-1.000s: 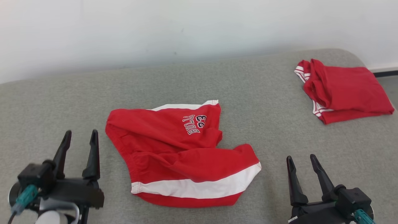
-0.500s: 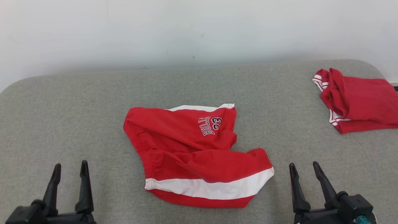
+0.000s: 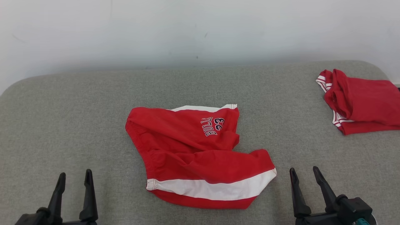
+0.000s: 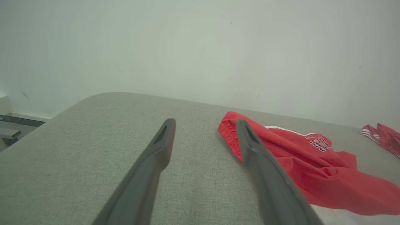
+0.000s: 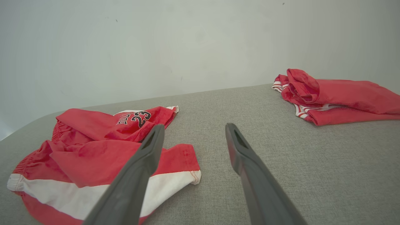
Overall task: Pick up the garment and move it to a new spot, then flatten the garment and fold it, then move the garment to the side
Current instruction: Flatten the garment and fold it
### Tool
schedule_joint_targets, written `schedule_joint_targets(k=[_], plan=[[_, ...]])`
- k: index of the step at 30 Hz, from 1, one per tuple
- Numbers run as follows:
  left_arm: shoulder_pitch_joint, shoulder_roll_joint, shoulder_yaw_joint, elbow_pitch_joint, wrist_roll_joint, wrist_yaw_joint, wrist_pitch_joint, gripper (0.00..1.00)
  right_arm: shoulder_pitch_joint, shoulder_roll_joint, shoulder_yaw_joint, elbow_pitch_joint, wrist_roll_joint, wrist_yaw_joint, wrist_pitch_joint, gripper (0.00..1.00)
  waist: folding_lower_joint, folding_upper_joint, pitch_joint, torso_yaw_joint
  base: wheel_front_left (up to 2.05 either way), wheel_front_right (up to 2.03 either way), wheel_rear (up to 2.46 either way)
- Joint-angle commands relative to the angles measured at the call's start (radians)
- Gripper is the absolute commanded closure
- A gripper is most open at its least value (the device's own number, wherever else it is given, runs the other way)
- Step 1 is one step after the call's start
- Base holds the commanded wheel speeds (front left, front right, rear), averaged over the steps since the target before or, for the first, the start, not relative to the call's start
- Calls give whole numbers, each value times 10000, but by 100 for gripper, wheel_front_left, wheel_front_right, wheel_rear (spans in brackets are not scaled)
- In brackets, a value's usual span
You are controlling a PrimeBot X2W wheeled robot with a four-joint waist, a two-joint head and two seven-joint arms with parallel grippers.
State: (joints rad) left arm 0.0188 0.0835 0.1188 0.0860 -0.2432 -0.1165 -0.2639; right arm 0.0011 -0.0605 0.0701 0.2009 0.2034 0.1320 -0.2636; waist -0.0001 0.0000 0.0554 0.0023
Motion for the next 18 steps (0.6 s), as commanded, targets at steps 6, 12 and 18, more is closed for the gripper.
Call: schedule_joint_targets(k=[6,12,18], plan=[[-177,-101,-312,231,75,-124,2,0,-141,-103,69,185,77,-31,-9,0,1,0,121,-57,0,0,0],[-599,188,-1915,1102,-112,-124,0,0,-883,-381,322,1246,146,-31,102,0,1,0,439,-51,0,0,0],[-1214,616,-3375,2163,-591,-129,2,0,-1720,-510,569,2543,295,-31,192,0,1,0,763,-57,0,0,0]])
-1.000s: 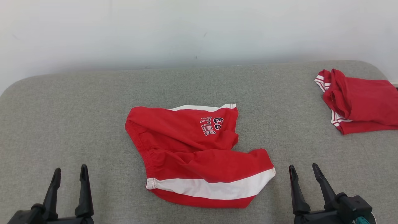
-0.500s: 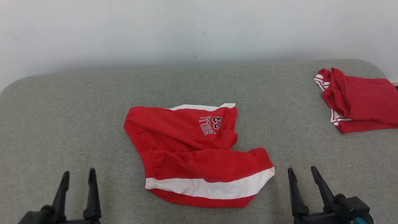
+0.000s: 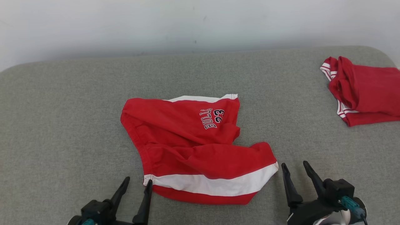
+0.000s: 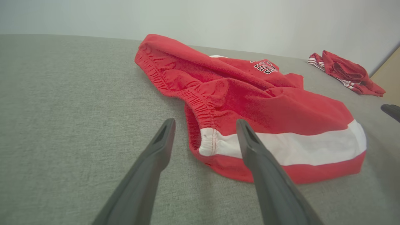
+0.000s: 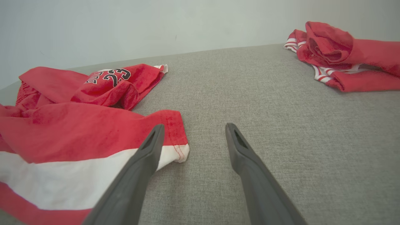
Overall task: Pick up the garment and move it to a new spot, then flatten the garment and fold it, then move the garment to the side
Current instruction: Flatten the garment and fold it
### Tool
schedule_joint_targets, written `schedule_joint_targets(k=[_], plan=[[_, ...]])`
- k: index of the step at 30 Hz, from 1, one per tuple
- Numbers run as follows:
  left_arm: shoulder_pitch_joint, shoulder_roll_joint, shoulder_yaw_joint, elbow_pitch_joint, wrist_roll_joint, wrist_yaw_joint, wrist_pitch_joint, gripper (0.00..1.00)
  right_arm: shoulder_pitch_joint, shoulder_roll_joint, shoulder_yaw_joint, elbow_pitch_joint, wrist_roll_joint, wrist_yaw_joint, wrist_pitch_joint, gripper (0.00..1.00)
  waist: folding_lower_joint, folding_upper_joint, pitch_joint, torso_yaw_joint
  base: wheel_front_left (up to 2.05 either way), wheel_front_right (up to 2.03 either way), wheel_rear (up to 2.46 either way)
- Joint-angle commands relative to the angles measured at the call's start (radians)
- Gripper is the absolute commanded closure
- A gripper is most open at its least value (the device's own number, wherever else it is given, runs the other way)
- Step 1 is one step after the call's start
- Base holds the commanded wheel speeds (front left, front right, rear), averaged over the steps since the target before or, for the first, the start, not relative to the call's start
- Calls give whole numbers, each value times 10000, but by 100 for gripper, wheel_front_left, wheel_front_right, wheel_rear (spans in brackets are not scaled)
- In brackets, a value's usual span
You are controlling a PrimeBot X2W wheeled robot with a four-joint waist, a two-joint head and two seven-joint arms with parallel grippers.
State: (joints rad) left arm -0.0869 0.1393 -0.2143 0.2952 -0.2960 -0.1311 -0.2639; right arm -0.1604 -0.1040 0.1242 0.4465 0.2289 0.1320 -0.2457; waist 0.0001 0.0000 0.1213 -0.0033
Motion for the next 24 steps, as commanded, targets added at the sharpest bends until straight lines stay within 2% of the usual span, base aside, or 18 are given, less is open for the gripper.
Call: schedule_joint_targets(k=[1,9,15,16,17,18,19,24], plan=[[-264,118,-223,285,-143,17,0,0,-247,-58,77,337,102,-31,8,0,-1,0,159,-2,0,0,0],[-1246,227,-961,1434,-659,15,0,0,-1302,73,670,2203,552,-31,-116,0,-1,0,581,23,0,0,0],[-1665,192,-1281,2037,-1068,15,2,0,-1769,277,1186,3150,965,-30,-136,0,-1,0,761,59,0,0,0],[-1736,192,-1309,2089,-1100,15,0,16,-1820,319,1257,3278,1078,-30,-142,0,-1,0,786,62,0,0,0],[-1801,191,-1343,2145,-1146,15,0,60,-1897,359,1348,3416,1228,-30,-140,0,-1,0,810,65,0,0,0],[-1836,182,-1382,2187,-1193,15,0,90,-1961,401,1455,3491,1333,-27,-117,59,-1,0,834,74,0,0,0],[-1855,163,-1419,2226,-1221,14,0,100,-2026,435,1572,3540,1432,-5,-116,100,-1,0,850,87,0,0,0],[-1898,145,-1479,2049,-1308,14,0,100,-2065,373,1772,2952,1669,-5,-176,100,-1,0,757,117,0,0,0]])
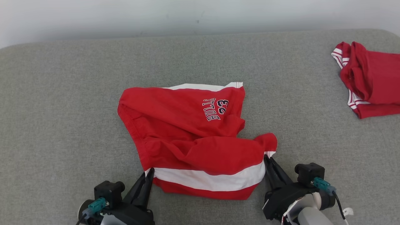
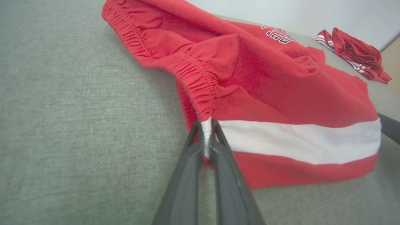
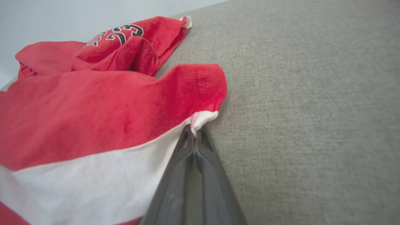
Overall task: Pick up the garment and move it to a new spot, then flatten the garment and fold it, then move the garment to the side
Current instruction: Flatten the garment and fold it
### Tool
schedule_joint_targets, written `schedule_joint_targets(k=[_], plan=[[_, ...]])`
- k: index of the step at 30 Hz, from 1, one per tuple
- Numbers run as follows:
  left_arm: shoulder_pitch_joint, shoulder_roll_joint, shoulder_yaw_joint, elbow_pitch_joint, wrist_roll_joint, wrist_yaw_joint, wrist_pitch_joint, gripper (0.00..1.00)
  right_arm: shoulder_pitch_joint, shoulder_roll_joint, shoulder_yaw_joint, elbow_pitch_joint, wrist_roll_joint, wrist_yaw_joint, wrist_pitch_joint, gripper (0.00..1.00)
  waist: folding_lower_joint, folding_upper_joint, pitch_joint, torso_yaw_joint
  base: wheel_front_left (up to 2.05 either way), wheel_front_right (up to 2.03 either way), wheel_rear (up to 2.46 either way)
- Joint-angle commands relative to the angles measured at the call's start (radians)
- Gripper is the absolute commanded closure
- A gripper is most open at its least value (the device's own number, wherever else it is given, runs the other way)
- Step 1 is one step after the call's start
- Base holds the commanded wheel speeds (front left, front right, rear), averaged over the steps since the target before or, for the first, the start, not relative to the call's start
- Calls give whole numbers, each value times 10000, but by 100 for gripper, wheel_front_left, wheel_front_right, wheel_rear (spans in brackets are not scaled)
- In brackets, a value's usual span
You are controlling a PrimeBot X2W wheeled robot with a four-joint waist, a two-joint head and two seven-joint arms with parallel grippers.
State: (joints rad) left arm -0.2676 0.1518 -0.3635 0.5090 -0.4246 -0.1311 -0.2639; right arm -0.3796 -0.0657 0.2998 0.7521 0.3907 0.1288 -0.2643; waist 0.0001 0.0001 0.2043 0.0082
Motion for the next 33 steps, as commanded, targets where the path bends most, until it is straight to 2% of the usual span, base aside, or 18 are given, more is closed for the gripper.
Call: schedule_joint_targets(k=[1,8,14,17,19,25,29,33], plan=[[-65,39,28,-194,-13,14,0,100,175,-77,-6,-295,42,26,6,100,-1,-1,-113,-4,0,0,0],[-366,239,301,-1098,-137,14,0,100,266,-421,-98,-1716,35,26,3,100,-1,-1,-431,-94,0,0,0],[-1802,748,-10,-1716,-521,14,0,100,-788,-822,262,-2617,546,26,120,100,-1,-1,-358,-228,0,0,0],[-3297,1222,-615,-1817,-767,14,187,100,-1822,-1137,463,-2953,880,26,482,100,-1,-1,46,-313,0,0,0],[-4431,1378,-823,-1819,-1304,14,446,100,-2686,-1218,395,-3159,1232,26,777,100,-1,-1,481,-328,0,0,0],[-8588,1977,-754,-1347,-2434,14,1467,100,-6078,-1574,-187,-3501,1887,26,1937,100,-1,-1,2472,-389,0,0,0],[-11311,2044,-791,-704,-2877,14,1830,100,-8647,-1799,-637,-3299,1994,26,2766,100,-1,-1,3625,-326,0,0,0],[-13678,1987,-719,165,-3210,14,1974,100,-11104,-1751,-1264,-2518,1995,26,3418,100,-1,-1,4390,-331,0,0,0]])
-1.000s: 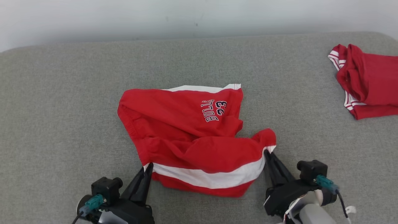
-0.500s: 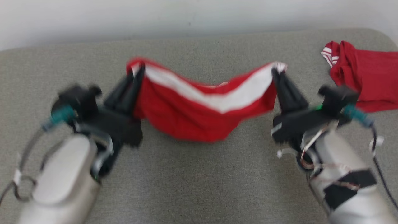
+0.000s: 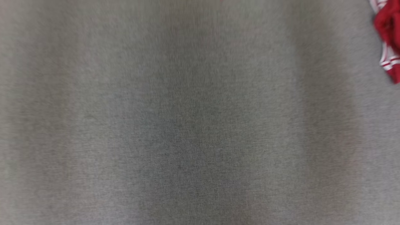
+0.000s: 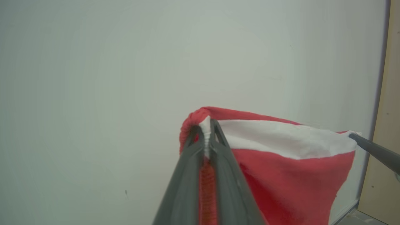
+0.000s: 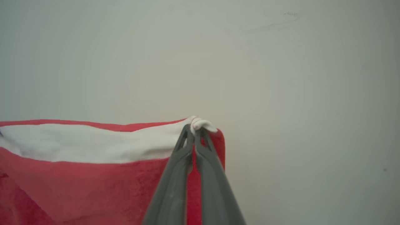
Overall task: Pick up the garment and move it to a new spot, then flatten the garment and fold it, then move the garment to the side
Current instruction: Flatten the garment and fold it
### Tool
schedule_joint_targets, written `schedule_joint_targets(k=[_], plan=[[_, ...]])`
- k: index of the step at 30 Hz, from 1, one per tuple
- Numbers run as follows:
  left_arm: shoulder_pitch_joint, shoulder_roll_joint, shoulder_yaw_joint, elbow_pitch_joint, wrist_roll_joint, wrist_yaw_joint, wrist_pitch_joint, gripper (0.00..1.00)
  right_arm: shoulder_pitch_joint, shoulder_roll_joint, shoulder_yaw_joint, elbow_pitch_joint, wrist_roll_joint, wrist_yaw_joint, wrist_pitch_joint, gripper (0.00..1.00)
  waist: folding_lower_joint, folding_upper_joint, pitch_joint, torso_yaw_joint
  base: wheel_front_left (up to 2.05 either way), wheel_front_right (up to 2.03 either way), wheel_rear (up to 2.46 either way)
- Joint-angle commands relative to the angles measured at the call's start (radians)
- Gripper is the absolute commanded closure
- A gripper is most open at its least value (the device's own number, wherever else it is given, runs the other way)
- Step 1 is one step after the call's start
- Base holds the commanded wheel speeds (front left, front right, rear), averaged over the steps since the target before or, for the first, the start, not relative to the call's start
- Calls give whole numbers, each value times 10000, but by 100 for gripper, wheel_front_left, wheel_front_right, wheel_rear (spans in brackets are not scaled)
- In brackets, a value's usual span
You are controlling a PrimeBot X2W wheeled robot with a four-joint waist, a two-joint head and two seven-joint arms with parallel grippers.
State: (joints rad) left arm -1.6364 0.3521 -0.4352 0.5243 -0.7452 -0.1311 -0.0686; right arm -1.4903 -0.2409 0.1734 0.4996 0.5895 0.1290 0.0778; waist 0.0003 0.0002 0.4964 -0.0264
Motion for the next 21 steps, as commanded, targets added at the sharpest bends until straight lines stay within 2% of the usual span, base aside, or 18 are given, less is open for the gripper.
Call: schedule_joint_targets(k=[1,5,9,21], plan=[[-514,-5,-31,263,-83,14,94,100,-584,40,-116,269,-75,24,96,100,-3,-2,1592,-14,0,0,0],[-2270,-81,-27,1329,-318,14,147,100,-2514,296,-555,1560,-394,24,105,100,-3,-2,1903,-149,0,0,0],[-3292,-177,-349,2279,-394,15,118,100,-3751,489,-557,2624,-865,24,-138,100,-3,-2,2090,-265,0,0,0],[-4352,-217,-1309,3577,-926,15,-312,100,-4831,701,-366,4448,-1037,24,-941,100,-3,-2,2571,-551,0,0,0]])
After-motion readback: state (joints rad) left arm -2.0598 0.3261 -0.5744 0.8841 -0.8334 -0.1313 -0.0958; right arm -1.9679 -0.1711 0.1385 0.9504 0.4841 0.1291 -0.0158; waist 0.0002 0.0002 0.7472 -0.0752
